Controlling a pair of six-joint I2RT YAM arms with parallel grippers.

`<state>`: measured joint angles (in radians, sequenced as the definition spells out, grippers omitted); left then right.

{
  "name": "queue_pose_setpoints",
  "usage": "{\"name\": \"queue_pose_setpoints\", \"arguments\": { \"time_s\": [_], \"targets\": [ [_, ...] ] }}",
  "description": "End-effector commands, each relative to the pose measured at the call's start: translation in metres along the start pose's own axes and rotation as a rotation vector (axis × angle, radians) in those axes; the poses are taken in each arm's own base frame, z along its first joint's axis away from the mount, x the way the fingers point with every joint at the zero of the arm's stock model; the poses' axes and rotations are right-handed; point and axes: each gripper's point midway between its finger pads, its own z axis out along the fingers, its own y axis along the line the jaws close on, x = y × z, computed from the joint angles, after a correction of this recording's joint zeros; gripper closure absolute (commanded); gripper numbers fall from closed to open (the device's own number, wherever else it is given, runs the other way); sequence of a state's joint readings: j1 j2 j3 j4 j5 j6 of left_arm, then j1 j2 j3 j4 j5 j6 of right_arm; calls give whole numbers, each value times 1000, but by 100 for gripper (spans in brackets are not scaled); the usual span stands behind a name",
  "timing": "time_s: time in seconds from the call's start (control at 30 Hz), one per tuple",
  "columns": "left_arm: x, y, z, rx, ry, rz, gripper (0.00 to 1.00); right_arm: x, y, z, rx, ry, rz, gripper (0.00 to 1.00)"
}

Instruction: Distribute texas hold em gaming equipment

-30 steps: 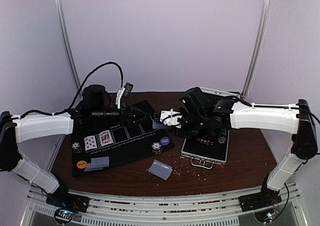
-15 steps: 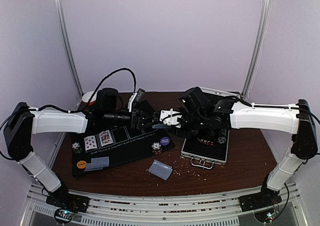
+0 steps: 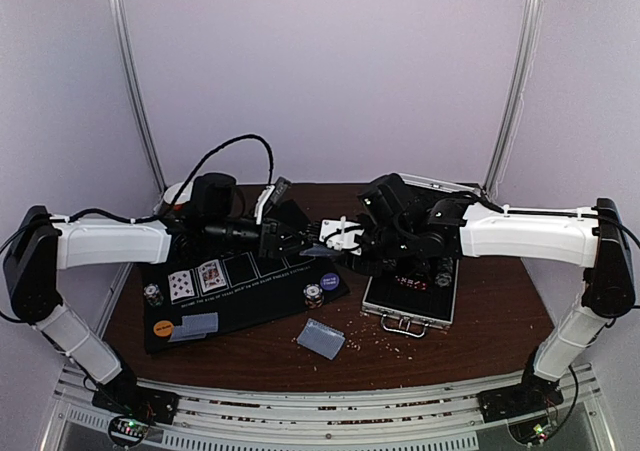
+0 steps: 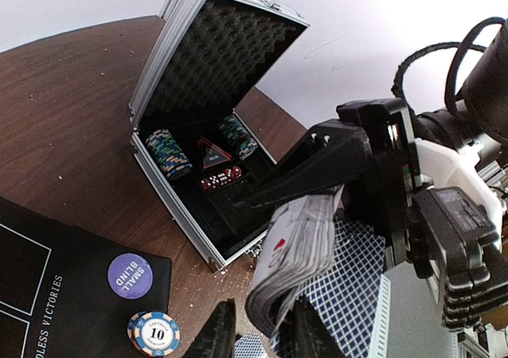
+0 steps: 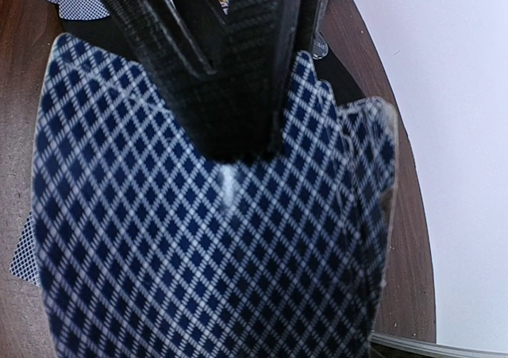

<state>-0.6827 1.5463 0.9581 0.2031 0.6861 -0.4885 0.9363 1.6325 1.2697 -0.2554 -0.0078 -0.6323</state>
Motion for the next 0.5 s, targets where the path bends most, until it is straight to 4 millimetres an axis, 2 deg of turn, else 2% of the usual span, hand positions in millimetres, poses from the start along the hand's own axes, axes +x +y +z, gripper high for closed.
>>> {"name": "queue_pose_setpoints", "arguments": {
  "time_s": [0.0,0.33,0.47],
  "targets": [
    [-11,-12,-6,9,-8,50,75,-5,-4,-2,18,-16,11,58],
    [-9,-14,-12,-5,10,68,76,-4,-4,-2,18,-14,10,58],
    [-13,-20,-13,20,11,72,89,-4,-3,-2,17,-11,11,58]
  ]
}}
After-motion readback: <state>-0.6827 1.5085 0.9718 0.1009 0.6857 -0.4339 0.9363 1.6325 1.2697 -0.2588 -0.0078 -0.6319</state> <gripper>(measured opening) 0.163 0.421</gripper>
